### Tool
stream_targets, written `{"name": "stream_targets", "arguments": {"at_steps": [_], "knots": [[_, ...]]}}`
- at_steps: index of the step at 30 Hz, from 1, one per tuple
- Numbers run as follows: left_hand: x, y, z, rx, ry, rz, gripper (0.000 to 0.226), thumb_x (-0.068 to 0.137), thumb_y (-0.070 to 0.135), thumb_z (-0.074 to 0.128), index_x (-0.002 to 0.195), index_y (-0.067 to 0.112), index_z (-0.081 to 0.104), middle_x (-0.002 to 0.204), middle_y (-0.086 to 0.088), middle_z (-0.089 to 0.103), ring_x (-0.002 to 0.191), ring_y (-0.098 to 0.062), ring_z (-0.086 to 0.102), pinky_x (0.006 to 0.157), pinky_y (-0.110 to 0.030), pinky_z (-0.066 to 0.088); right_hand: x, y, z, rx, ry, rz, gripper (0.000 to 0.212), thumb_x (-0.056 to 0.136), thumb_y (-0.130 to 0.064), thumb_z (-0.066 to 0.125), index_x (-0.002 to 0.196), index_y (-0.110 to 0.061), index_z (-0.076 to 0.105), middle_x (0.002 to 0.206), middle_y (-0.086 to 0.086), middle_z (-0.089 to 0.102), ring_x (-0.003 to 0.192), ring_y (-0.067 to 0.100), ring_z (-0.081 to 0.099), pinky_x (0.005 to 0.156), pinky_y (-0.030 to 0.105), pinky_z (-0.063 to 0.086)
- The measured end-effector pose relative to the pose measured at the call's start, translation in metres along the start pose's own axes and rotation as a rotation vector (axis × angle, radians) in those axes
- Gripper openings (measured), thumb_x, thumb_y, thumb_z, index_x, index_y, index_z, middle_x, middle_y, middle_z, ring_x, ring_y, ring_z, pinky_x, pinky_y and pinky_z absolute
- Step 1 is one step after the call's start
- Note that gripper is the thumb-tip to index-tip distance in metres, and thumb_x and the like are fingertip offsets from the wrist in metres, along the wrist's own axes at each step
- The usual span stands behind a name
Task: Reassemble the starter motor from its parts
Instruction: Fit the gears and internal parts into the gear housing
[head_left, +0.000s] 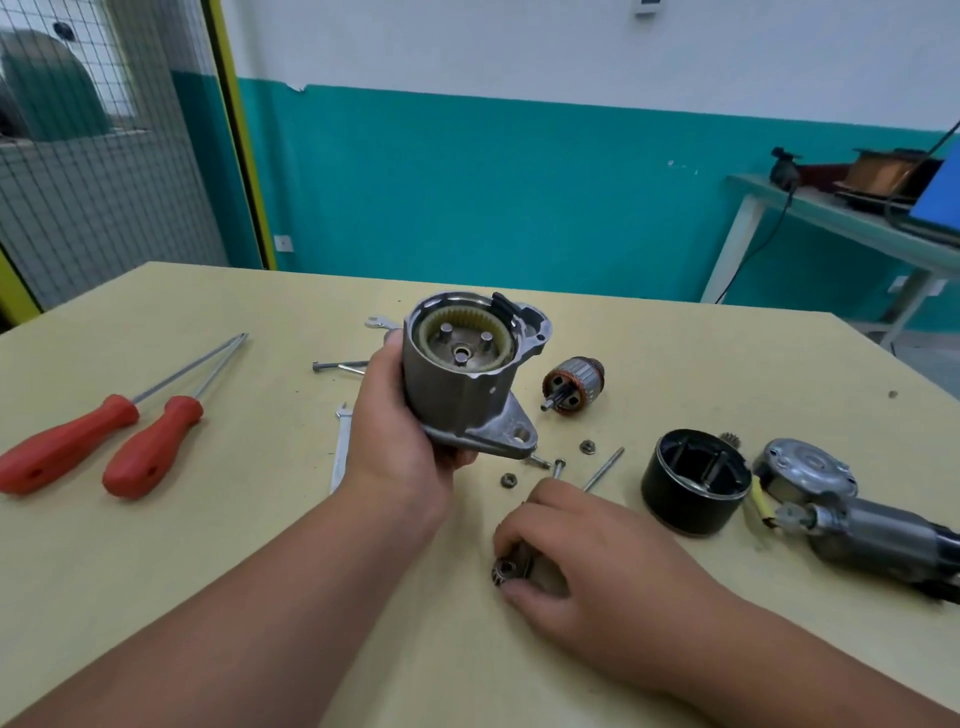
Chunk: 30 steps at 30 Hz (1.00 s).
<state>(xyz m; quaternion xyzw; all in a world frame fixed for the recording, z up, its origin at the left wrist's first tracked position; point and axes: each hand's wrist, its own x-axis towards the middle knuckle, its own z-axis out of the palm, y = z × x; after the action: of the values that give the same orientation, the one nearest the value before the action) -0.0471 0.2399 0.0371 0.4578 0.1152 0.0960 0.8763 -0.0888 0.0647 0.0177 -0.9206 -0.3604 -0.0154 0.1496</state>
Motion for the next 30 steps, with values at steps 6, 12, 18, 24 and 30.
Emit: {"name": "stream_targets", "arguments": {"at_steps": [6,12,18,24,30], "knots": [[0.003,-0.001,-0.001,0.002,0.018,0.003,0.042,0.100,0.053,0.050,0.088,0.031,0.084,0.098,-0.006,0.080,0.095,-0.031,0.068,0.086,-0.051,0.040,-0.002,0.008,-0.009,0.138,0.099,0.015,0.016,0.090,-0.043,0.065,0.104,-0.037,0.060,0.095,-0.021,0.050,0.093,-0.002,0.053,0.078,0.020,0.046],[0.004,-0.002,-0.002,0.005,-0.013,-0.008,0.040,0.097,0.055,0.048,0.096,0.031,0.080,0.098,-0.007,0.077,0.079,-0.026,0.066,0.059,-0.030,0.040,0.000,0.009,-0.005,0.013,-0.050,0.001,0.027,0.095,-0.051,0.056,0.121,-0.042,0.054,0.105,-0.020,0.046,0.105,0.004,0.052,0.087,0.027,0.049],[0.007,-0.004,-0.005,-0.030,-0.021,-0.062,0.040,0.097,0.053,0.048,0.097,0.029,0.079,0.095,-0.005,0.076,0.068,-0.020,0.065,0.052,-0.025,0.039,-0.004,0.020,-0.043,0.081,0.085,0.122,0.041,0.090,-0.065,0.045,0.127,-0.051,0.055,0.107,-0.028,0.052,0.103,-0.008,0.050,0.085,0.017,0.045],[0.014,-0.005,-0.011,-0.027,-0.036,-0.083,0.043,0.097,0.051,0.046,0.113,0.029,0.079,0.104,-0.006,0.078,0.070,-0.022,0.065,0.053,-0.027,0.034,-0.012,0.105,-0.121,0.022,0.353,0.562,0.023,0.098,-0.044,0.059,0.120,-0.046,0.063,0.093,-0.023,0.065,0.081,0.001,0.062,0.065,0.022,0.047],[0.014,-0.008,-0.007,-0.052,-0.092,-0.067,0.036,0.100,0.047,0.046,0.110,0.031,0.076,0.108,-0.007,0.072,0.080,-0.026,0.057,0.059,-0.032,0.028,-0.049,0.170,-0.115,0.049,0.051,0.953,0.048,0.097,-0.054,0.065,0.140,-0.037,0.055,0.131,-0.002,0.065,0.109,0.020,0.062,0.098,0.040,0.049]]}}
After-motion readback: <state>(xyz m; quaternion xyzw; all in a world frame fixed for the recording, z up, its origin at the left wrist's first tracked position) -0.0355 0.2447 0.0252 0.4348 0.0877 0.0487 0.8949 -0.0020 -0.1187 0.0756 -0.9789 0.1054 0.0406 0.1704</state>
